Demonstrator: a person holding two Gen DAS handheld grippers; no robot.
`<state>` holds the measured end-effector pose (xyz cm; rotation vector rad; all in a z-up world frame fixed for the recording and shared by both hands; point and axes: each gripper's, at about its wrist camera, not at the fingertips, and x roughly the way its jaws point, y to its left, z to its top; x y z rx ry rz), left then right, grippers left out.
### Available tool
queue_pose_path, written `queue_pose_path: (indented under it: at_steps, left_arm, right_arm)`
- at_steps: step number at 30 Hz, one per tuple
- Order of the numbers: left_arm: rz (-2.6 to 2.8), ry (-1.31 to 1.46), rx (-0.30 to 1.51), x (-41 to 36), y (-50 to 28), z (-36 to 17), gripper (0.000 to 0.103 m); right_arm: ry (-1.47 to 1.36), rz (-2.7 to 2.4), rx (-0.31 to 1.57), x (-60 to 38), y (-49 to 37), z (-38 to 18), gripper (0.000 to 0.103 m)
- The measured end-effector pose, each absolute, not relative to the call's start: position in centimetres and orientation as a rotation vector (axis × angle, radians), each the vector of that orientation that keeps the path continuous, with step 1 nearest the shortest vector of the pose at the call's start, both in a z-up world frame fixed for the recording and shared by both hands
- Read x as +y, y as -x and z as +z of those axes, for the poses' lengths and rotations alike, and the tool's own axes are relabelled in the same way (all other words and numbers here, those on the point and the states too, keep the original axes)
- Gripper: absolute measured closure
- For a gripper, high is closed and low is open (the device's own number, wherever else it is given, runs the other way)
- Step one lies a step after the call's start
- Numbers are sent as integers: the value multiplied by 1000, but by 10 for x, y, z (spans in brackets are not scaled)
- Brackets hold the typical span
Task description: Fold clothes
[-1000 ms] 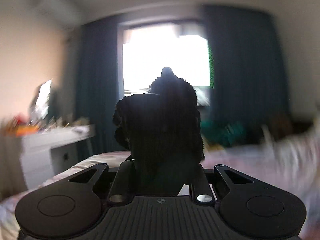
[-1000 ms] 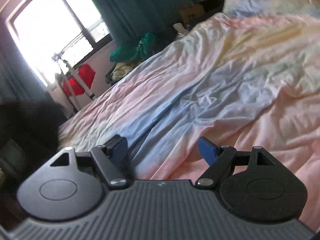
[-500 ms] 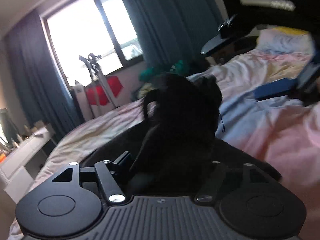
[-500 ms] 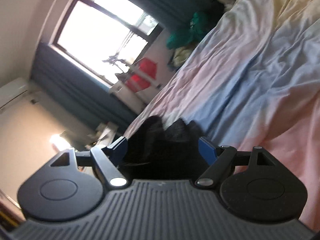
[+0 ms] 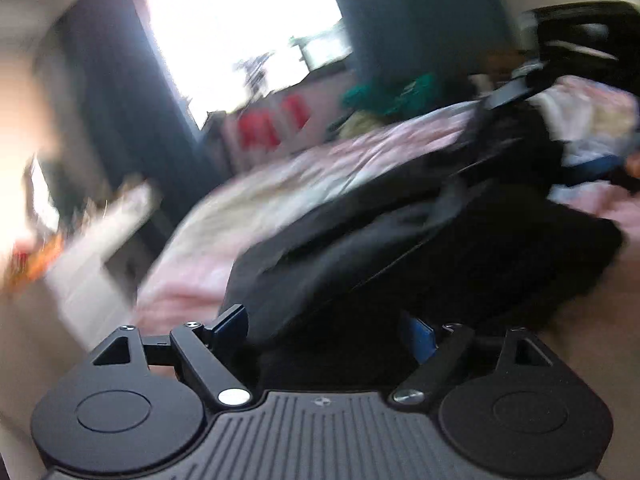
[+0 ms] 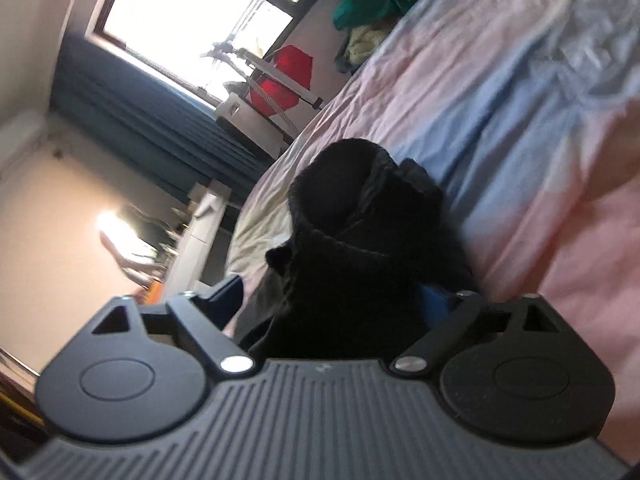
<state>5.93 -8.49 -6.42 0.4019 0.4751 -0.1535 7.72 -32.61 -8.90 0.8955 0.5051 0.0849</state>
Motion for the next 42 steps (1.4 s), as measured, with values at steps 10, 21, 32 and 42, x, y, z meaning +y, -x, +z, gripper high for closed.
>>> queue_pose_path:
  at_steps: [10,21,32,42]
  left_arm:
    - [-120,-315,458,-78,-77,-59,18]
    - [-121,-232,439,-71,-72,-56,18]
    - [-182,-179,389,-60,-55,-46,16]
    - [-151,-158,477,-50,-58,-52,16]
  right_arm:
    - [-801,-63,514,-320,-118,-103,14]
    - [-617,-61,308,-303,-93,-58,71]
    - [-725,-216,390,-356,-82,-92,73]
    - [-799,-138,476,-354,-68,-94,38]
